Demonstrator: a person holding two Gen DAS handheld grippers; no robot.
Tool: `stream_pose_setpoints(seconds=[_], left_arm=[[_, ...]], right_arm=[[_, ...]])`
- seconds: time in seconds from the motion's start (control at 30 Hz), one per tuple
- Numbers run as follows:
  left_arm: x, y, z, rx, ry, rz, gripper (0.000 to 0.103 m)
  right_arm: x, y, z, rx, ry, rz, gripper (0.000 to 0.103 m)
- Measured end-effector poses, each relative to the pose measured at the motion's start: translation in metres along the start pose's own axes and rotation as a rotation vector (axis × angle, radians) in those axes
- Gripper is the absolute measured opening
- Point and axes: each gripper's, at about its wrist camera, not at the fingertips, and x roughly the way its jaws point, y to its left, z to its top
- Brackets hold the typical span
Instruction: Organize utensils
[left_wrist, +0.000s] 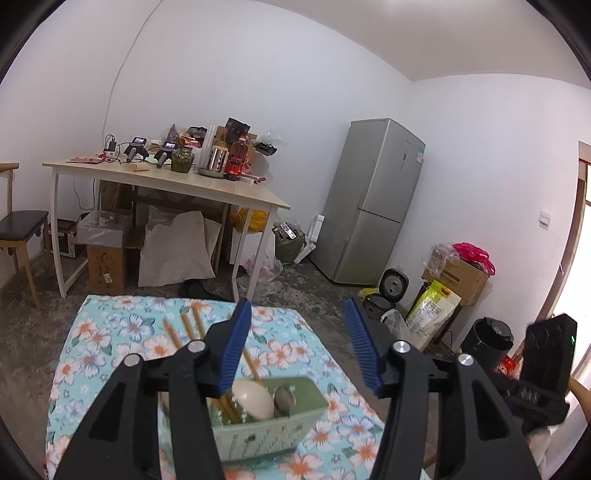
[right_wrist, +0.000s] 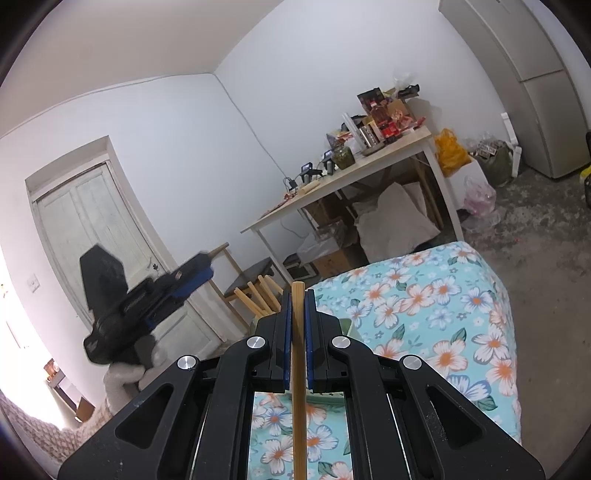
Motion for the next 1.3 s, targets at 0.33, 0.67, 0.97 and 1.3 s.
stream_pose_setpoints(seconds=[0.33,0.67,0.97,1.3], left_arm=[[-0.032,0.023,-0.051,-0.062,0.086,0.043,0.064],[-0.046,0.040,-0.079,-0.102,0.128,0.098,0.066],[-0.051,0.040,-0.082,-0.109,0.127,0.109,0.067],[-0.049,0.038,-0.082,-0.115,0.135,0.111,0.067]], right_arm=[[0.002,0.006,0.000,-0.005,-0.002,0.015,0.004],[0.002,0.013,0.001,-0.015,-0.006,0.027,0.005],[0.002,0.017,0.000,-0.016,-0.007,0.029,0.005],[0.002,0.020,0.000,-0.018,-0.008,0.033,0.005]])
